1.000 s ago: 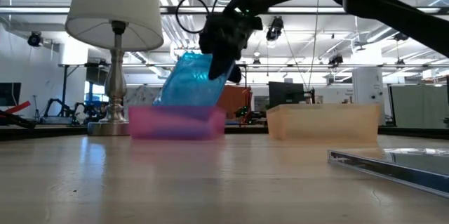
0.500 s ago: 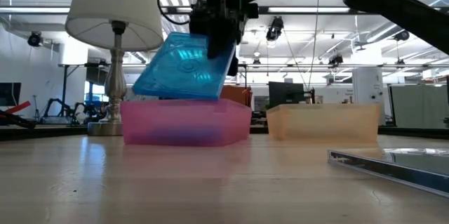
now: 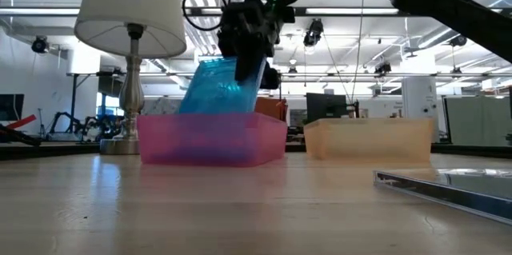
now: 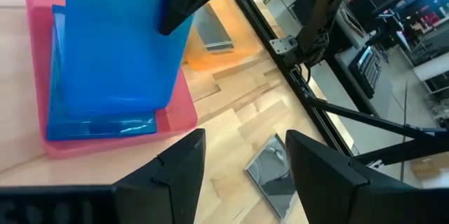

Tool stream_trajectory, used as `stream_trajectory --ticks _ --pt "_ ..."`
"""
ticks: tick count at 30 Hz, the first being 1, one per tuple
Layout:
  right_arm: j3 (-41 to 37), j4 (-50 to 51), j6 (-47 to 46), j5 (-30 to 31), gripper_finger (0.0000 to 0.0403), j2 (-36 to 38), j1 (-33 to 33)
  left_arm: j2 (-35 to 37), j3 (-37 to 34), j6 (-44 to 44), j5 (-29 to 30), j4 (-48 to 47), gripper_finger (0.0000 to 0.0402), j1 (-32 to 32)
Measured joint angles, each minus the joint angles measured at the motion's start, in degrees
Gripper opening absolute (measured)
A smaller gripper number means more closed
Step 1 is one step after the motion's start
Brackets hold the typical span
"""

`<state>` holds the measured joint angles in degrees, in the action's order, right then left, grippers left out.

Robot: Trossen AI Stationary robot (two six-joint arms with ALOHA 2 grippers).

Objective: Pick & place jewel cases by type
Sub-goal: Put the blue cd case into the pink bin, then put the black cd case into the orange bin

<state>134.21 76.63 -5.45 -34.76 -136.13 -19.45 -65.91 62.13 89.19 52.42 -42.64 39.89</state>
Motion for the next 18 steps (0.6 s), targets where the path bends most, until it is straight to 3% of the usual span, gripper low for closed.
stream_trajectory --ticks 6,9,12,16,18 --pt "-1.18 2.48 -0.14 0.48 0.0128 -0.57 0.07 0.0 -0.68 -0.17 0.02 0.11 0.0181 0.22" --pt "-1.6 2.52 -0.96 4.41 0.015 -0.64 0.07 0.0 -0.68 -0.67 0.02 0.11 0.0181 0.29" --pt "-1.6 2.55 -2.15 15.01 0.0161 -0.36 0.14 0.0 -0.68 -0.83 0.02 0.09 0.0181 0.36" --pt "-1.68 2.75 -4.4 40.25 0.0164 1.97 0.94 0.0 -0.68 -1.18 0.0 -0.04 0.0181 0.73" --pt "-1.66 3.49 -4.12 49.09 0.0164 4.22 1.44 0.0 -0.68 -1.89 0.0 -0.06 0.0181 0.84"
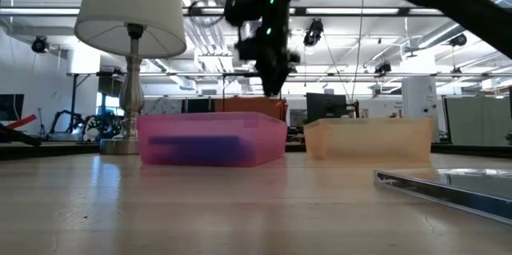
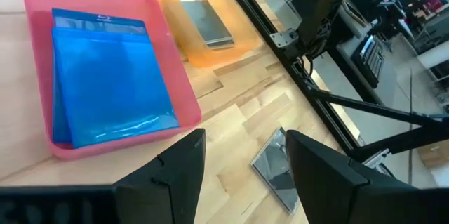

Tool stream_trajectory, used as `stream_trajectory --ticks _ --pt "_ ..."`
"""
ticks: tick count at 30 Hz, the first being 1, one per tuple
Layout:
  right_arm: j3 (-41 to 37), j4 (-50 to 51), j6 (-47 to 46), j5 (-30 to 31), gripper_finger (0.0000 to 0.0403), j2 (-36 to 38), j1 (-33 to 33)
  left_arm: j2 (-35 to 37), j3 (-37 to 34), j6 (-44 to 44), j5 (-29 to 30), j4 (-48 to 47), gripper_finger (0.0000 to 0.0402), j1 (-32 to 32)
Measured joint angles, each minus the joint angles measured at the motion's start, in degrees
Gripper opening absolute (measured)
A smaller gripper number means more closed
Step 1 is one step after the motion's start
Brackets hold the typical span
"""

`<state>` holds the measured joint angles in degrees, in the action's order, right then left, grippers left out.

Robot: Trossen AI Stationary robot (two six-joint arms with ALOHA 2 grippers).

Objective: Pick & place jewel cases by type
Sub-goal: Put the black cd case into the orange bin

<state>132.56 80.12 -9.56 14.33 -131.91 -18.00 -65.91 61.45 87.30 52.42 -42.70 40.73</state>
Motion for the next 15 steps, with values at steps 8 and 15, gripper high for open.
stream_trajectory --ticks 8,15 --pt "-7.03 0.83 -6.96 -13.22 0.0157 9.94 1.74 0.0 -0.04 -2.01 0.0 -0.25 0.0181 0.0" --pt "-27.33 -4.63 -16.24 -14.45 0.0153 21.57 12.71 0.0 -2.74 -1.97 -2.36 0.16 0.0181 -0.11"
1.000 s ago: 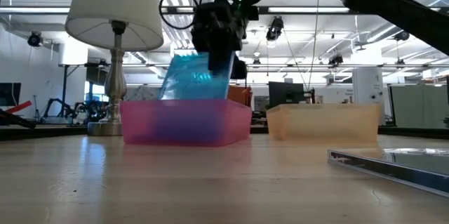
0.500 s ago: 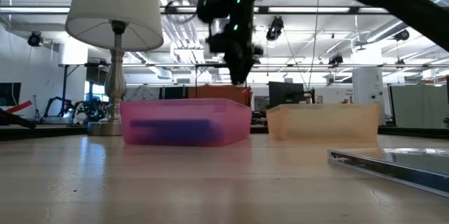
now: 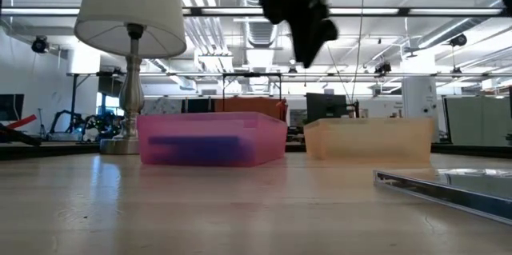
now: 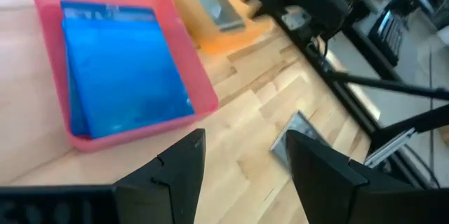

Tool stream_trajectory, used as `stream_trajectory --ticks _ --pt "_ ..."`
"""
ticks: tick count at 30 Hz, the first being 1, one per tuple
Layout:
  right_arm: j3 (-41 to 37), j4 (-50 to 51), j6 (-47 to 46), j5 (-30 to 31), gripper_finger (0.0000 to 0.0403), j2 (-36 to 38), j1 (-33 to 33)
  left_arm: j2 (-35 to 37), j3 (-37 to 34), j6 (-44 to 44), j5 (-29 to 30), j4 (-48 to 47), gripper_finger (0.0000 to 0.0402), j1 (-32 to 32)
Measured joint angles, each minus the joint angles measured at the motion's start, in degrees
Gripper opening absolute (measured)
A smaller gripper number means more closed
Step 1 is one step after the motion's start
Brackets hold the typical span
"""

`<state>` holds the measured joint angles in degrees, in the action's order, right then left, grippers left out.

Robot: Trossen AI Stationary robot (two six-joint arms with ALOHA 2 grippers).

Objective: Pick & place jewel cases by type
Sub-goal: Put the black cd case into the orange bin

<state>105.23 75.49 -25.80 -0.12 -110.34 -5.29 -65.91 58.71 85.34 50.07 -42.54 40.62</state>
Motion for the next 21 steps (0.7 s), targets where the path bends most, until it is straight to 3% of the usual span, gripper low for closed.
stream_trajectory --ticks 8,12,16,21 --pt "-26.43 -10.28 -28.11 -2.18 0.0151 15.88 16.15 0.04 -2.35 -2.29 -3.52 2.37 0.0181 -0.18" --pt "-36.26 -15.8 -44.54 -6.44 0.0151 22.19 22.76 0.04 -4.16 -6.64 -8.68 8.23 0.0181 -1.8" --pt "-44.14 -24.55 -58.89 -8.0 0.0151 24.91 28.6 -0.47 -7.31 -12.46 -15.89 19.81 0.0181 -4.51" --pt "-51.2 -33.25 -70.06 -8.95 0.0151 25.09 34.67 -2.68 -9.4 -15.46 -21.2 28.66 0.0181 -6.64"
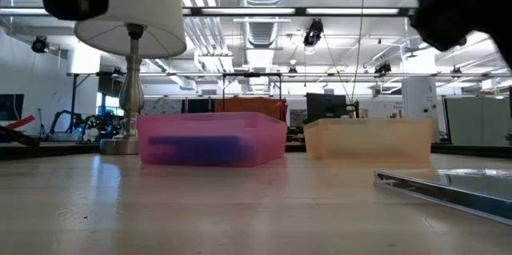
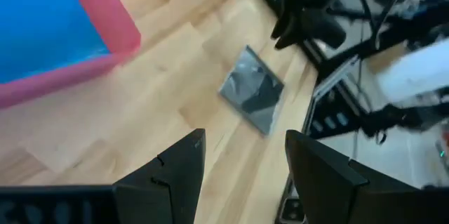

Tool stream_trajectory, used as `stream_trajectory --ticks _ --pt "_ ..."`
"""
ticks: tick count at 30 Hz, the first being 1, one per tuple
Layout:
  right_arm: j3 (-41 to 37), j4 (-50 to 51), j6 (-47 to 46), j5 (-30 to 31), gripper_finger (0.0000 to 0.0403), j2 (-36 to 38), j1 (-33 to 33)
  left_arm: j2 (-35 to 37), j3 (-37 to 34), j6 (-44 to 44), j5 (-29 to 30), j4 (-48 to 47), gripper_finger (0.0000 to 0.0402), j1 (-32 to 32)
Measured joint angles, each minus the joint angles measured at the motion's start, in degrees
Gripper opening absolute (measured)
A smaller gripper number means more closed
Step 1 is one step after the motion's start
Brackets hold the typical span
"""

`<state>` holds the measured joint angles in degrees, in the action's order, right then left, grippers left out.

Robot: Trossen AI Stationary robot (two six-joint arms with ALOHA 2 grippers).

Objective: Pick & place jewel cases by type
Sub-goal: Put the black cd case into the orange bin

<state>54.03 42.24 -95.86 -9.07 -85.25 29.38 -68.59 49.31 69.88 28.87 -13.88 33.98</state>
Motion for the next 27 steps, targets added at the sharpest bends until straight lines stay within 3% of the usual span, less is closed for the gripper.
stream_trajectory --ticks 5,10,14,27 --pt "-3.99 -2.59 -7.45 1.3 0.0151 0.02 4.85 -4.57 1.21 -3.17 -8.12 -0.5 0.0179 -1.98" --pt "-8.46 -13.98 -11.32 1.93 0.0151 0.02 7.92 -9.59 2.91 -5.41 -16.47 0.14 0.0179 -4.66" --pt "-11.86 -18.4 -15.92 5.94 0.0151 -0.03 10.19 -13.23 5.3 -9.49 -22.36 0.48 0.0179 -6.41" --pt "-19.6 -34.3 -19.16 8.69 0.0151 -0.35 13.8 -30.01 18.35 -24.6 -35.61 0.33 0.0179 -10.35"
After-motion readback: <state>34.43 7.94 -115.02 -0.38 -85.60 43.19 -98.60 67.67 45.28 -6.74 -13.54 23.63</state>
